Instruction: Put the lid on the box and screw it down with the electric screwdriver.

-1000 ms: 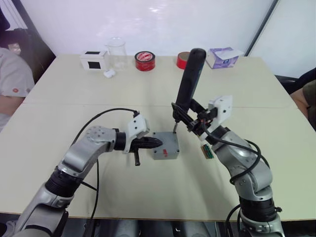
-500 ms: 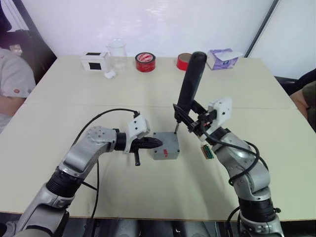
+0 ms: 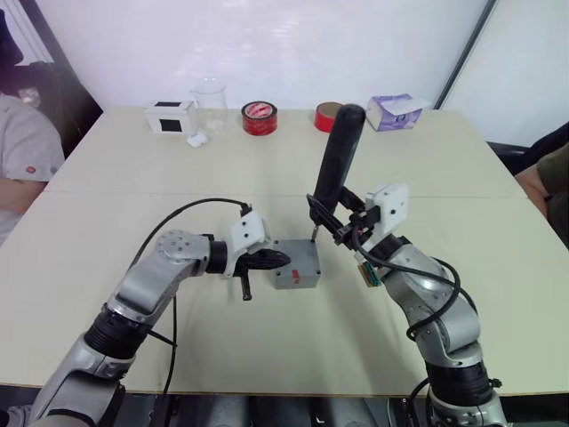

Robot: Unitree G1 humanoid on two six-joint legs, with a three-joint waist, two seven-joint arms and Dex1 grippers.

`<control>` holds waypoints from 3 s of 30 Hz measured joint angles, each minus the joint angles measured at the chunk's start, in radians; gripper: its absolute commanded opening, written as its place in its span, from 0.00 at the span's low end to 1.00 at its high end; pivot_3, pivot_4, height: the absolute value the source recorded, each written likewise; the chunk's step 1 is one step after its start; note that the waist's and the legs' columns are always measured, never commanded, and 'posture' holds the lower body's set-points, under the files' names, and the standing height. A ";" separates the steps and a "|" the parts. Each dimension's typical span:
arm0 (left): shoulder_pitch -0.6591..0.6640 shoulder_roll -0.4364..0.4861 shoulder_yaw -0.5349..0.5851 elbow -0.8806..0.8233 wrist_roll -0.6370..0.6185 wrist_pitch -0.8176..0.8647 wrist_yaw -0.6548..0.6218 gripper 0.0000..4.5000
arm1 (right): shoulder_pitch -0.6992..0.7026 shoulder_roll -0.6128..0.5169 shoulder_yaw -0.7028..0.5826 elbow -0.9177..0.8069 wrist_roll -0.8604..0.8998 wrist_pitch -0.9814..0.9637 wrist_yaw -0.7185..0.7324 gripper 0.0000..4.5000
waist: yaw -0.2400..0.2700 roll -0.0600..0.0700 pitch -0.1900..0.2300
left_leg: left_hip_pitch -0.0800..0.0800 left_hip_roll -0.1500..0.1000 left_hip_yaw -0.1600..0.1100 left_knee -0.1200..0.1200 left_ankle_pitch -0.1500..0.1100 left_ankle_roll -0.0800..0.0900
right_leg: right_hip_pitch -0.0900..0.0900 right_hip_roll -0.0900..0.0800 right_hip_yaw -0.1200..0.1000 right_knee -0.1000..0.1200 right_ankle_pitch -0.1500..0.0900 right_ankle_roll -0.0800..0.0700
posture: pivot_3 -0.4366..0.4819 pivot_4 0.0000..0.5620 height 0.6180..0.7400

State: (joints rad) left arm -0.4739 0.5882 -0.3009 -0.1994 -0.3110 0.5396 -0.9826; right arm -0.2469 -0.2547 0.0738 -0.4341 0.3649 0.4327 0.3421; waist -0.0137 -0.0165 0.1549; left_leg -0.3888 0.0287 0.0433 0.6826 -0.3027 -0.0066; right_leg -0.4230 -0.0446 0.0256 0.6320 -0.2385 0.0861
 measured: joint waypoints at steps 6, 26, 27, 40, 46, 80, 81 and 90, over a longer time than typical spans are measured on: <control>0.004 -0.001 0.000 -0.001 0.017 -0.008 0.004 0.00 | 0.005 0.000 0.001 0.016 -0.007 -0.021 0.017 0.42 | 0.000 -0.001 -0.003 | 0.001 0.000 0.000 0.000 0.000 0.000 | 0.001 0.000 0.000 0.000 0.000 0.000 | 0.48 0.27 1.00; 0.027 -0.012 0.000 -0.012 0.019 0.002 0.011 0.00 | 0.012 -0.004 0.016 0.022 -0.036 -0.030 0.039 0.42 | -0.001 -0.003 -0.007 | 0.015 0.003 0.000 -0.003 -0.001 0.002 | 0.014 0.000 0.000 -0.002 -0.004 -0.004 | 0.48 0.27 1.00; 0.027 -0.013 0.000 -0.012 0.019 0.002 0.012 0.00 | 0.011 -0.005 0.015 0.019 -0.036 -0.025 0.039 0.42 | -0.001 -0.002 -0.007 | 0.015 0.003 0.000 -0.003 -0.001 0.002 | 0.014 0.000 0.000 -0.002 -0.004 -0.004 | 0.48 0.27 1.00; 0.017 -0.055 0.053 -0.011 -0.040 0.090 0.035 0.00 | -0.295 -0.100 -0.297 -0.119 0.332 0.523 -0.131 0.42 | 0.003 0.004 0.003 | -0.004 0.003 0.000 0.000 -0.001 0.001 | -0.004 -0.003 0.000 0.000 -0.003 -0.004 | 0.48 0.27 1.00; -0.035 -0.120 0.214 -0.031 -0.161 0.243 0.147 0.00 | -0.466 -0.321 -0.575 -0.007 0.585 0.940 -0.229 0.42 | 0.004 0.003 0.006 | -0.008 0.002 -0.003 -0.002 -0.002 0.003 | -0.005 -0.003 -0.002 -0.002 -0.001 -0.001 | 0.48 0.27 1.00; 0.106 0.034 0.087 -0.291 -0.311 0.259 0.019 0.00 | -0.144 -0.866 -0.292 0.603 0.948 1.176 -0.276 0.91 | 0.001 0.008 0.010 | -0.017 0.000 0.003 0.001 -0.005 0.008 | -0.017 0.001 0.005 -0.002 -0.002 0.001 | 0.48 0.27 1.00; 0.108 0.039 0.114 -0.286 -0.325 0.259 0.019 0.00 | -0.144 -0.866 -0.291 0.594 0.942 1.176 -0.272 0.98 | 0.001 0.008 0.010 | -0.017 0.000 0.003 0.001 -0.005 0.008 | -0.017 0.001 0.005 -0.002 -0.002 0.001 | 0.48 0.27 1.00; 0.129 0.208 0.386 -0.018 -0.334 0.208 -0.039 0.00 | -0.355 -0.870 -0.341 0.548 0.878 1.175 -0.180 0.99 | -0.001 0.009 0.010 | -0.017 0.001 0.004 0.001 -0.005 0.008 | -0.019 0.002 0.005 -0.002 -0.002 0.001 | 0.48 0.27 1.00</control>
State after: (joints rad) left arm -0.3451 0.7963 0.0848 -0.2178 -0.6450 0.7478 -1.0218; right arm -0.6023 -1.1250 -0.2671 0.1135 1.2427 1.6080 0.1617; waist -0.0150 -0.0075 0.1649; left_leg -0.4060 0.0293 0.0474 0.6838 -0.3074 0.0016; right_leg -0.4415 -0.0427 0.0305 0.6302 -0.2400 0.0866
